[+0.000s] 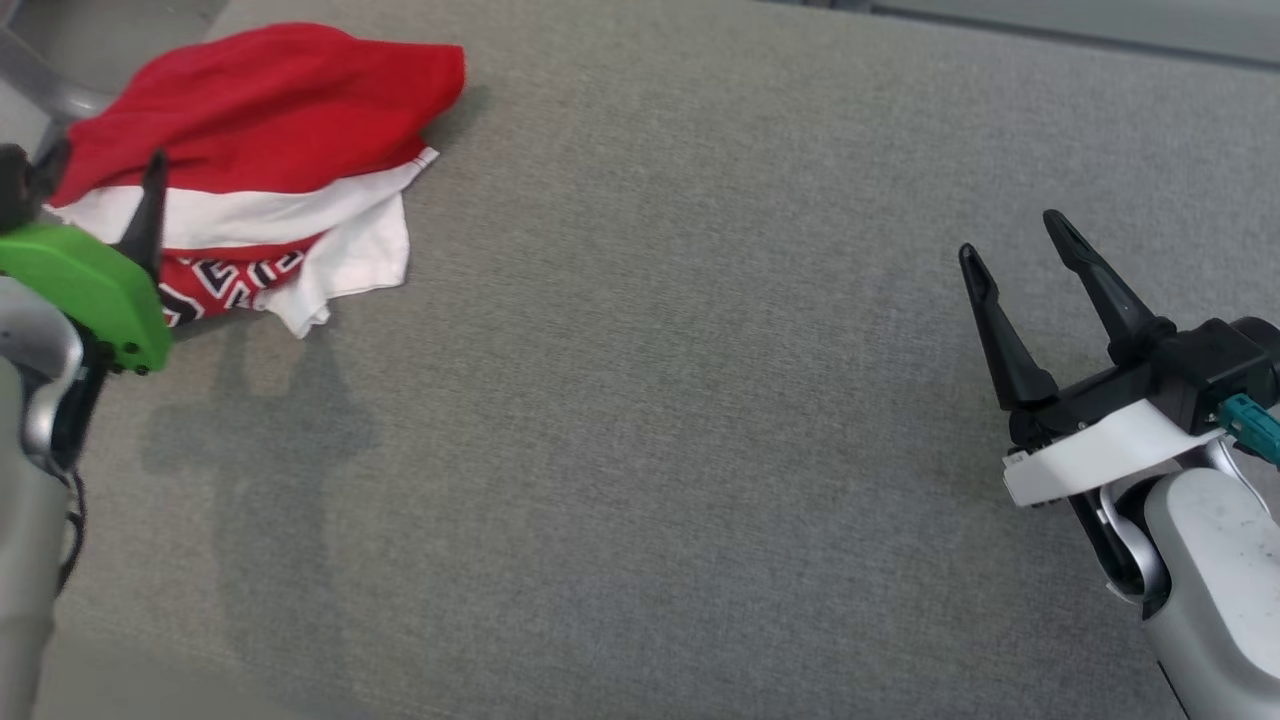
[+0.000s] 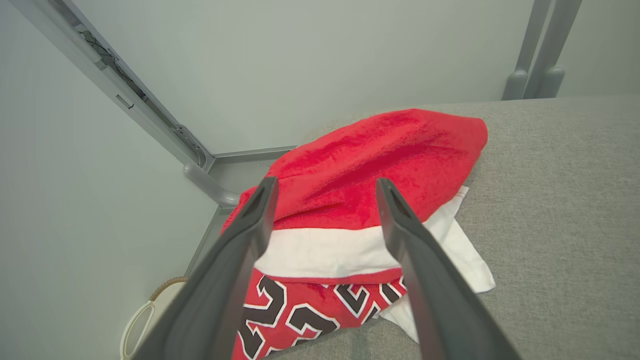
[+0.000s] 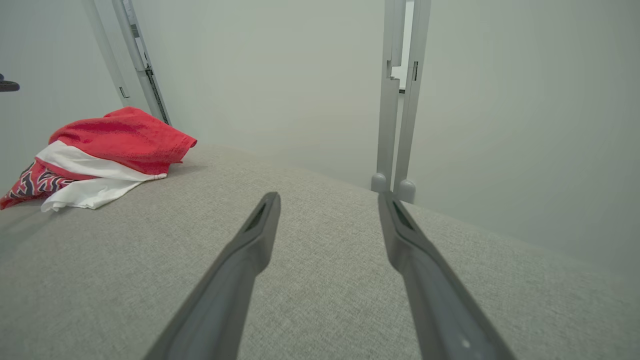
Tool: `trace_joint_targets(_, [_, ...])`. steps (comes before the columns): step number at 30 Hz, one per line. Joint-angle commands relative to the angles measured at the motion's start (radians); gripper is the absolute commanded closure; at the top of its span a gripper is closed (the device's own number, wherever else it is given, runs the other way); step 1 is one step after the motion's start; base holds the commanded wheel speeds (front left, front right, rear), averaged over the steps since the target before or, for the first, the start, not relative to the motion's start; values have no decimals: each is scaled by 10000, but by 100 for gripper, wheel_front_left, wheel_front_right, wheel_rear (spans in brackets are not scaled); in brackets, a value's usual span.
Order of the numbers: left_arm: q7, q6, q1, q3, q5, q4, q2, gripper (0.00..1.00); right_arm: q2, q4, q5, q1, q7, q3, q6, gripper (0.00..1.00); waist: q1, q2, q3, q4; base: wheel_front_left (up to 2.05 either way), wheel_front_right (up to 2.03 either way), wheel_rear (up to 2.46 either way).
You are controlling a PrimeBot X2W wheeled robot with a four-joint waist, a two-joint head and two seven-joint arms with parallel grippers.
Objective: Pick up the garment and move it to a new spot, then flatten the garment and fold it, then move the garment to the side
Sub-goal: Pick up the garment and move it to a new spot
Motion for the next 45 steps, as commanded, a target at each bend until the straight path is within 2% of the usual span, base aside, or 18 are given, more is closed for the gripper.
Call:
trace_joint_targets(1, [106,-17,-513,3,-209,280,306,0,-65,-9,13,-264,-34,30,1,0,-1,0,2367,-2018,0,0,0])
trace_joint_targets(3, [228,-18,-900,-98,-383,780,755,0,-52,-53,32,-420,-34,175,1,0,-1,0,2553,-2195,0,0,0])
trace_joint_targets(8, [385,-18,-1670,-586,-735,1788,1402,0,-214,-118,103,-582,-34,332,1,0,-1,0,2741,-2455,0,0,0])
trace_joint_targets(11, [406,-12,-1982,-685,-842,2266,1571,0,-294,-196,127,-575,-34,301,1,0,-1,0,2792,-2476,0,0,0])
trace_joint_targets(18, [209,335,-2681,-696,-551,3505,2020,0,-433,-297,154,-279,-33,349,1,0,-1,0,2565,-2473,0,0,0])
trace_joint_targets(19, [259,306,-2714,-725,-562,3628,2007,9,-425,-310,169,-244,-33,338,1,0,-1,0,2516,-2464,0,0,0])
trace_joint_targets(20, [335,271,-2771,-736,-657,3761,1962,100,-416,-315,178,-202,-33,316,1,0,-1,0,2458,-2447,0,0,0])
trace_joint_targets(25, [356,63,-3071,-1076,-761,3781,1960,100,-295,-225,148,32,-33,215,1,0,-1,0,2070,-2291,0,0,0])
trace_joint_targets(32, [-593,-13,-3164,-1457,-1197,2754,2157,100,135,-56,249,603,-33,50,1,0,-1,0,847,-2132,0,0,0])
trace_joint_targets(36, [-962,-10,-2746,-1736,-1624,1366,2249,100,416,34,297,1164,-33,-111,1,0,-1,0,-138,-2100,0,0,0])
trace_joint_targets(40, [-767,-6,-2149,-1856,-2328,-591,2111,100,612,33,311,1832,-33,-282,1,0,-1,0,-1114,-2208,0,0,0])
trace_joint_targets(45, [48,601,-548,-1981,-3017,-3449,1862,100,859,-68,327,2573,-33,-578,1,0,-1,0,-2122,-2609,0,0,0])
